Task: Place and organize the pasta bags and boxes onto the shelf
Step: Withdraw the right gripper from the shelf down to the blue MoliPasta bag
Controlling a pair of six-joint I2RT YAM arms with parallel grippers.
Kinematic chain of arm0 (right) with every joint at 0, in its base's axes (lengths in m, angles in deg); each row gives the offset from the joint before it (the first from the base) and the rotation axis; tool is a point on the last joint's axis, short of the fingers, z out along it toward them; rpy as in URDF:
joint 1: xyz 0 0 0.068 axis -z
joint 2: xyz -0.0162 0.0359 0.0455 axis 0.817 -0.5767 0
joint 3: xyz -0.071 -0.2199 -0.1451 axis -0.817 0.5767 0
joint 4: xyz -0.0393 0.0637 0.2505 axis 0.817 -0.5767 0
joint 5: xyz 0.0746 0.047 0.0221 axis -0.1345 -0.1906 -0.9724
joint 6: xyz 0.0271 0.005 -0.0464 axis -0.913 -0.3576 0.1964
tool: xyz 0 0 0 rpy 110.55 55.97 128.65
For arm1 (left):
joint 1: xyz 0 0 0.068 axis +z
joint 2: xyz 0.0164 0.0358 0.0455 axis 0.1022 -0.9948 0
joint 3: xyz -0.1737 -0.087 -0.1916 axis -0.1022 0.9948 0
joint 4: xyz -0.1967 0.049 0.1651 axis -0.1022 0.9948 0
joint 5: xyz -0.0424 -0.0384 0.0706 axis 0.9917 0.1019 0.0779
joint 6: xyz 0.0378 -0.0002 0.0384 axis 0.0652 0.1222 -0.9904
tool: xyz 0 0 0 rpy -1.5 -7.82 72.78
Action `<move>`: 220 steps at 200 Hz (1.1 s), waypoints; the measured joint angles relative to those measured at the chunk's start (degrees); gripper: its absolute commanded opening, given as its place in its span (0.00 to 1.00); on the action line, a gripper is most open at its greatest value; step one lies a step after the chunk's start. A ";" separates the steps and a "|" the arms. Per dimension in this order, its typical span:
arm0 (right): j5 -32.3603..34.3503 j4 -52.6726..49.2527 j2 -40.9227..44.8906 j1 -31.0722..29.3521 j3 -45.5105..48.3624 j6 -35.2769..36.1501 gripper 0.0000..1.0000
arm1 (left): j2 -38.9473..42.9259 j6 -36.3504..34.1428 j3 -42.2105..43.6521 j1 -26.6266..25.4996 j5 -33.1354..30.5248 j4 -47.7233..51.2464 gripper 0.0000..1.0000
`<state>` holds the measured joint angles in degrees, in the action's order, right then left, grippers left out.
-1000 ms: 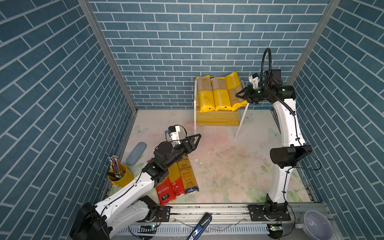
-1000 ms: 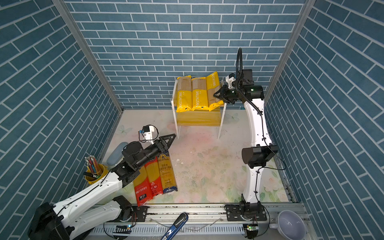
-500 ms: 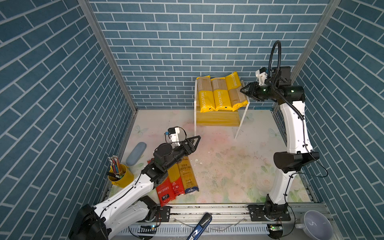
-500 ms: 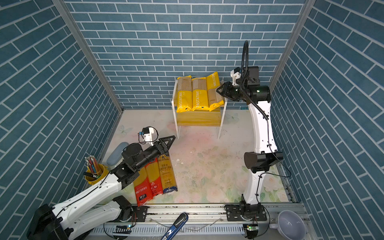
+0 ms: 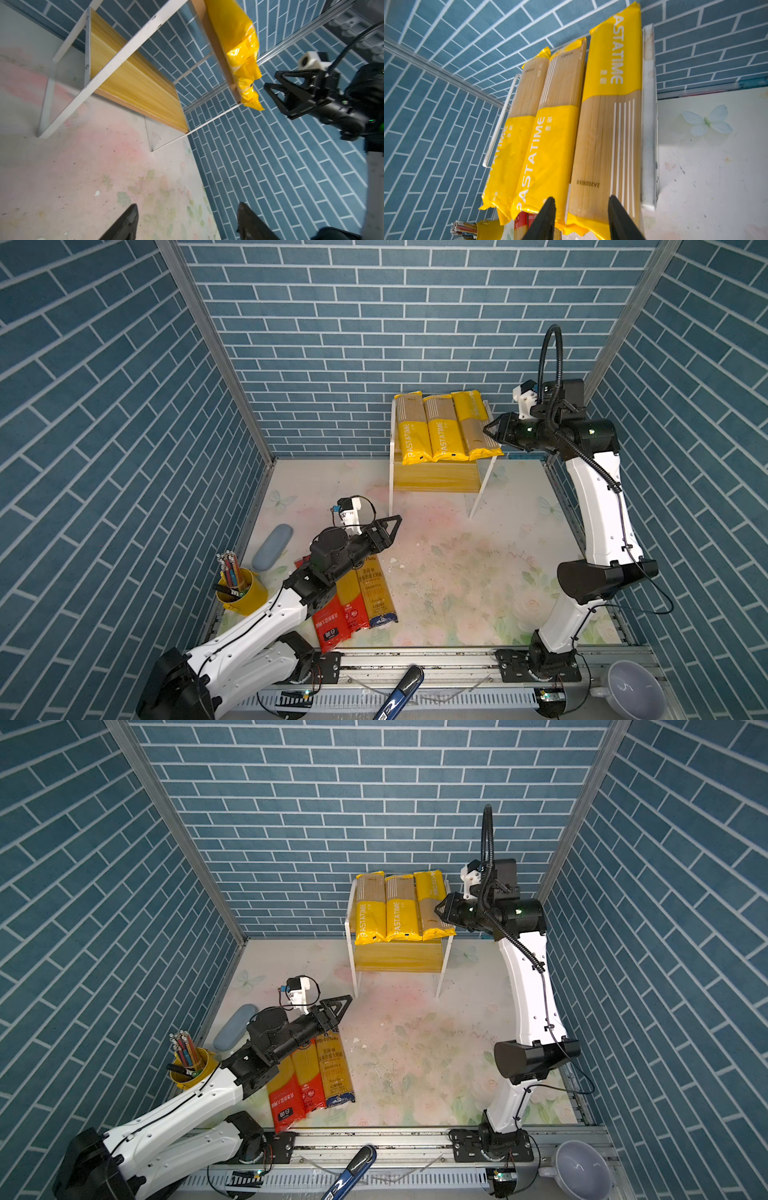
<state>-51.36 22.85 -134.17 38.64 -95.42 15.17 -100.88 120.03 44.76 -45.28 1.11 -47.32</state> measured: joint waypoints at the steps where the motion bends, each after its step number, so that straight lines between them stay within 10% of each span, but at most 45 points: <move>1: 0.07 0.17 0.22 -0.17 0.42 0.00 0.42 | -0.02 -0.22 -0.17 -0.13 -0.20 0.39 0.76; 48: 3.89 5.97 15.08 -12.85 19.39 -0.11 0.41 | -5.33 -13.07 -15.67 -11.28 -13.07 20.22 0.75; 108: 6.10 23.67 29.77 -24.90 48.57 -7.32 0.36 | -8.02 -14.49 -12.39 -13.90 -18.32 24.68 0.74; 164: 12.63 30.99 20.55 -39.93 59.84 -13.22 0.31 | -5.03 -8.85 -8.63 -13.73 -25.05 36.74 0.76; 220: 11.37 35.74 9.05 -42.21 62.47 -15.32 0.31 | -0.79 -2.86 -1.81 -5.46 -20.87 46.66 0.74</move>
<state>-39.99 58.59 -125.12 -3.56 -32.96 -0.15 -101.66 117.16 42.95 -50.75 -19.76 -0.65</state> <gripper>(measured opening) 0.305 0.745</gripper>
